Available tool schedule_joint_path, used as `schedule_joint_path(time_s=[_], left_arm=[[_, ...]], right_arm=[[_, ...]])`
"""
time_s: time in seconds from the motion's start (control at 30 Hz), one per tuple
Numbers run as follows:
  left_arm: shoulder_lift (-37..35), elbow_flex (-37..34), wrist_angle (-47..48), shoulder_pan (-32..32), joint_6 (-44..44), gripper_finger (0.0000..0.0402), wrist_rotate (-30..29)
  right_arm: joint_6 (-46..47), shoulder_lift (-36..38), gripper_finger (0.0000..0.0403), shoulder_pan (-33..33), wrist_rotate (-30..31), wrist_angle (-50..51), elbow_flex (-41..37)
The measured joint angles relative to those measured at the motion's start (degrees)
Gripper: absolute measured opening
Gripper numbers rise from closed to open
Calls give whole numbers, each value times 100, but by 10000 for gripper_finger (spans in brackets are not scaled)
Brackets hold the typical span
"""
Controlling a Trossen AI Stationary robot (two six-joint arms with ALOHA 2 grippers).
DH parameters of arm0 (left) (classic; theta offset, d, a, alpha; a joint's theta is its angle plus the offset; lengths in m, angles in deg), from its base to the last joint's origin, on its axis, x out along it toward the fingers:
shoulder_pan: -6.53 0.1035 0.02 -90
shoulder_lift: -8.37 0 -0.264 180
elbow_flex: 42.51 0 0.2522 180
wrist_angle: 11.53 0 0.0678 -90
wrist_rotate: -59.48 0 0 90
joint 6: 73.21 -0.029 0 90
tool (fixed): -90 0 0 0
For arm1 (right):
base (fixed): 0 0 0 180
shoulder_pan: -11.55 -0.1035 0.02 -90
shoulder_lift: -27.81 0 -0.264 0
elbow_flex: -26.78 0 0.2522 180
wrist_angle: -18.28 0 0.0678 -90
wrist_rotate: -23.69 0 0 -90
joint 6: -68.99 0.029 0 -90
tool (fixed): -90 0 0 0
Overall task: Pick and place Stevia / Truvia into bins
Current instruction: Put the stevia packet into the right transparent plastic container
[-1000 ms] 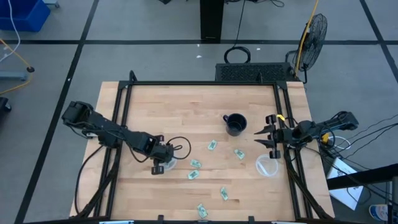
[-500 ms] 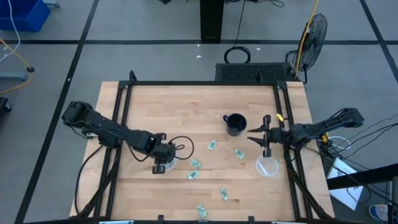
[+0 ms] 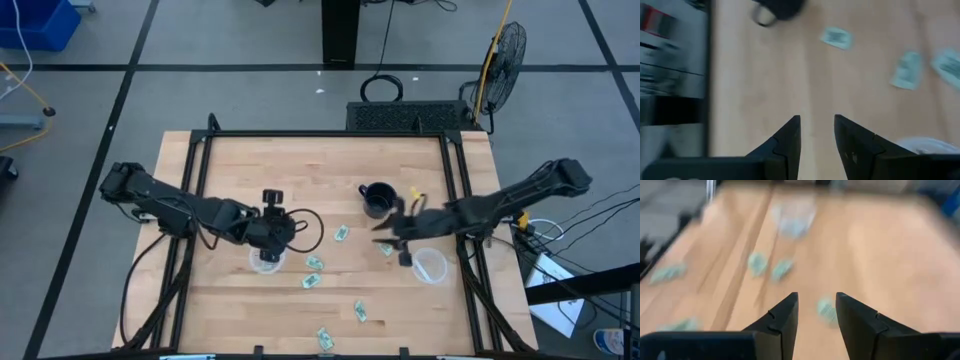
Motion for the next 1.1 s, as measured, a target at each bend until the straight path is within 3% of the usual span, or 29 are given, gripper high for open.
schedule_joint_path(time_s=[0.17, 0.33, 0.5, 0.77, 1.1], left_arm=[[-2, 87, 7, 63, -317, 124, -561], [-2, 87, 11, 279, -314, 124, -581], [-2, 25, 24, 514, -323, 124, -582], [0, -107, 31, 927, -365, 124, -581], [0, -109, 31, 1135, -270, 124, -480]], right_arm=[[1053, -1258, 128, -4, -451, 2002, 1227], [1894, -1940, 128, -33, -446, 3235, 1514], [2438, -2349, 128, -35, -434, 3185, 1334], [1696, -2847, 128, 19, 369, 2860, 1286], [1876, -2982, 128, 164, 9, 2356, 848]])
